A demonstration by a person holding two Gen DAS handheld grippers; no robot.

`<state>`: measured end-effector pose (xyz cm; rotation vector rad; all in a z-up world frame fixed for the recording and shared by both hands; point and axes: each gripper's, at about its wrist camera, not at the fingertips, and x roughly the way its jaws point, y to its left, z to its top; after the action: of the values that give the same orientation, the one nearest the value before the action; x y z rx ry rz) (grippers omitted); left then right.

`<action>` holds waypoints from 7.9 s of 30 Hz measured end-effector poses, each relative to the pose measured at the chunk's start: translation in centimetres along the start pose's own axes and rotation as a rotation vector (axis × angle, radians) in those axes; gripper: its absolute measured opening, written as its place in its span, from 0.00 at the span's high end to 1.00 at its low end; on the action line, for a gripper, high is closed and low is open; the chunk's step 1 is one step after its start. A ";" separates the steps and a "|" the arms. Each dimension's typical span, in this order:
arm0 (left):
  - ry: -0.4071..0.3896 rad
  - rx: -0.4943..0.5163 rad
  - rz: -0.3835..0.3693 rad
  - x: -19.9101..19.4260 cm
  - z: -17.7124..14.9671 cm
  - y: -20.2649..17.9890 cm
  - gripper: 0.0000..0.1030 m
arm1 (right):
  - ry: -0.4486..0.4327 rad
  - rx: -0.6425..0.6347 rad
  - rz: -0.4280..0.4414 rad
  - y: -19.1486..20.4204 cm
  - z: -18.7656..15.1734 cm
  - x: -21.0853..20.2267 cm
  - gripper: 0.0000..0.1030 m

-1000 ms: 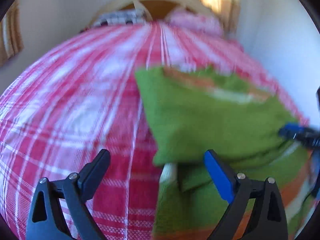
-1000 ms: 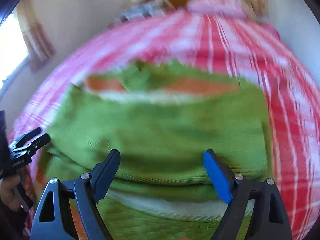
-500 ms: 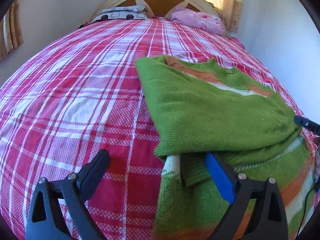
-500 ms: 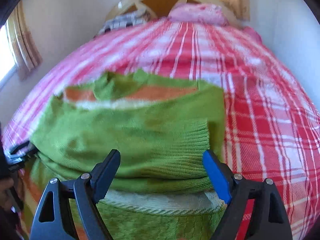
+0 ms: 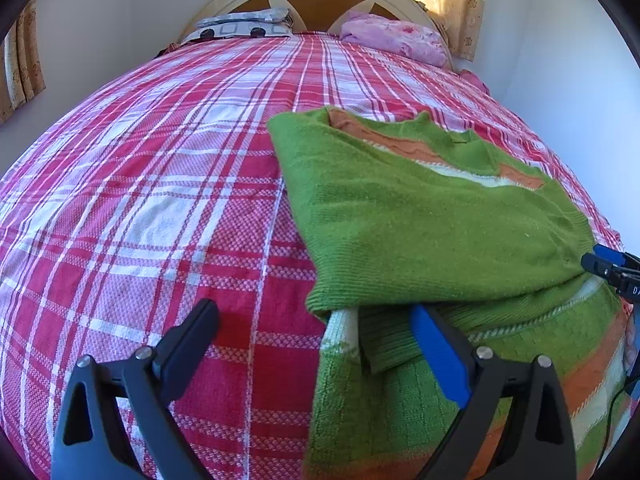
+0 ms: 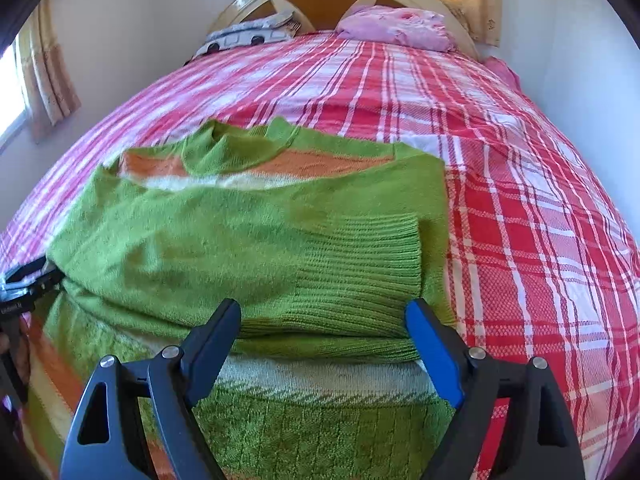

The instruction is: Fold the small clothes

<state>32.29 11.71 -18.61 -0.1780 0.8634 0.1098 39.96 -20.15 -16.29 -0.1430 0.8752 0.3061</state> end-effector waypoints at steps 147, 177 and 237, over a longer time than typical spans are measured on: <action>0.015 -0.104 -0.472 -18.5 -20.7 0.9 0.91 | -0.171 0.242 0.306 -2.5 -27.3 -21.7 0.89; -0.229 -0.096 -0.521 -17.0 -3.2 1.9 0.91 | -0.378 0.211 0.286 -3.1 -8.0 -22.5 0.89; -0.060 -0.021 -0.048 -0.4 1.7 2.5 0.37 | 0.031 0.236 0.114 -8.2 -3.0 -2.8 0.32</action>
<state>32.89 14.47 -17.53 -0.2135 0.7975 0.0792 38.73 -29.25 -16.05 0.1223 0.9449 0.3053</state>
